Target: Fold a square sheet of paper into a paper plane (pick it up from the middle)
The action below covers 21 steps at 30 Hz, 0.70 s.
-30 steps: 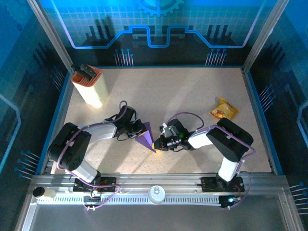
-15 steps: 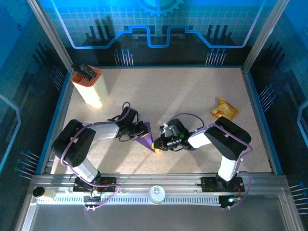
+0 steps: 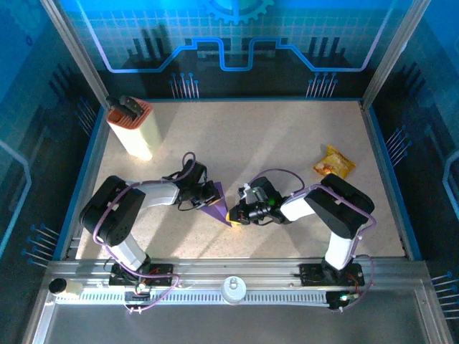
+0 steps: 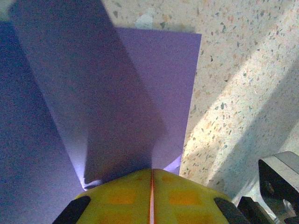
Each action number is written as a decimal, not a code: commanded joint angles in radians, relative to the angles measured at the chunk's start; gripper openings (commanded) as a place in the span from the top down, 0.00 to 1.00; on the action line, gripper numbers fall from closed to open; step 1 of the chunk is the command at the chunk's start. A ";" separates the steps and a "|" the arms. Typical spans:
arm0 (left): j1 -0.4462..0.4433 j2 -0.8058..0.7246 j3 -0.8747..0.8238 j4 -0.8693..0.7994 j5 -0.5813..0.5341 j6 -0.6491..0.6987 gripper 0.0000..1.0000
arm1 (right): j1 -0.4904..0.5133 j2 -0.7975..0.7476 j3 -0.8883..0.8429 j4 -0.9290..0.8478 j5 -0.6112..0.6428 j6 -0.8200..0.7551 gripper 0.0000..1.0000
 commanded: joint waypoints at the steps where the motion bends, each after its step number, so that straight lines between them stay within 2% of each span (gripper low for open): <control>1: -0.003 -0.012 -0.014 -0.007 -0.055 -0.018 0.89 | -0.004 0.014 -0.005 -0.042 -0.003 -0.014 1.00; 9: 0.000 -0.015 -0.034 -0.033 -0.140 -0.025 0.90 | -0.004 0.010 -0.002 -0.049 -0.001 -0.017 1.00; 21: 0.012 -0.014 -0.052 0.009 -0.153 -0.027 0.90 | -0.004 0.024 -0.007 -0.044 -0.010 -0.018 1.00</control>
